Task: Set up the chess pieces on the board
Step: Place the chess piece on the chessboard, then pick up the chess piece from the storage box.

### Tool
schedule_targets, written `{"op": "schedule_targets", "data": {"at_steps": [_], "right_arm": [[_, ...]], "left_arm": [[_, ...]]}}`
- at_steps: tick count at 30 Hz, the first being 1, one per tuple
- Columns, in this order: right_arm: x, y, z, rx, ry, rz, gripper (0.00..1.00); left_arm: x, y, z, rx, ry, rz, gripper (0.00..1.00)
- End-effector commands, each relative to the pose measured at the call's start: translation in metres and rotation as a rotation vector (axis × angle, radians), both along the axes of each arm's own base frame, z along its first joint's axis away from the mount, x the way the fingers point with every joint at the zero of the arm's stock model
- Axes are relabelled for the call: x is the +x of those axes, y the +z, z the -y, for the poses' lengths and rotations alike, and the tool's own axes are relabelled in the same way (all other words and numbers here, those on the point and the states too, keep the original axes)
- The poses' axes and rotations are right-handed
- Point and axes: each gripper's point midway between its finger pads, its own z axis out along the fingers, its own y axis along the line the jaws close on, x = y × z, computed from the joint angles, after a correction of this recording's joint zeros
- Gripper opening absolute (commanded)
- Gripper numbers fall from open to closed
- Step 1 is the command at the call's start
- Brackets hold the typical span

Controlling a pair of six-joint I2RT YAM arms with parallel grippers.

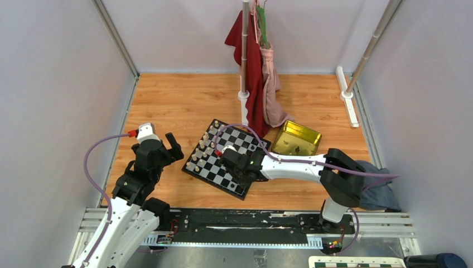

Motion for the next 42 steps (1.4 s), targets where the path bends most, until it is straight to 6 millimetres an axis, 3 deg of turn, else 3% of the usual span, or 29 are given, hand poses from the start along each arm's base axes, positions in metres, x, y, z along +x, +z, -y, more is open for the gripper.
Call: {"op": "schedule_targets", "data": {"at_steps": [1,27,37,42], "right_arm": [[0.0,-0.005,0.008,-0.023,0.002,-0.009,0.24],[0.004,0.04,0.0,0.039,0.016,0.023,0.26],[0.018,0.097,0.01,0.081,-0.024,0.14,0.37],[0.038,0.125,0.036,0.077,-0.123,0.264,0.42]], "left_arm": [[0.0,-0.004,0.0,0.008,0.005,-0.007,1.0],[0.001,-0.005,0.0,0.01,0.004,-0.009,1.0],[0.001,-0.006,-0.001,0.013,0.011,-0.009,1.0],[0.001,-0.004,-0.002,0.011,0.016,-0.004,1.0]]}}
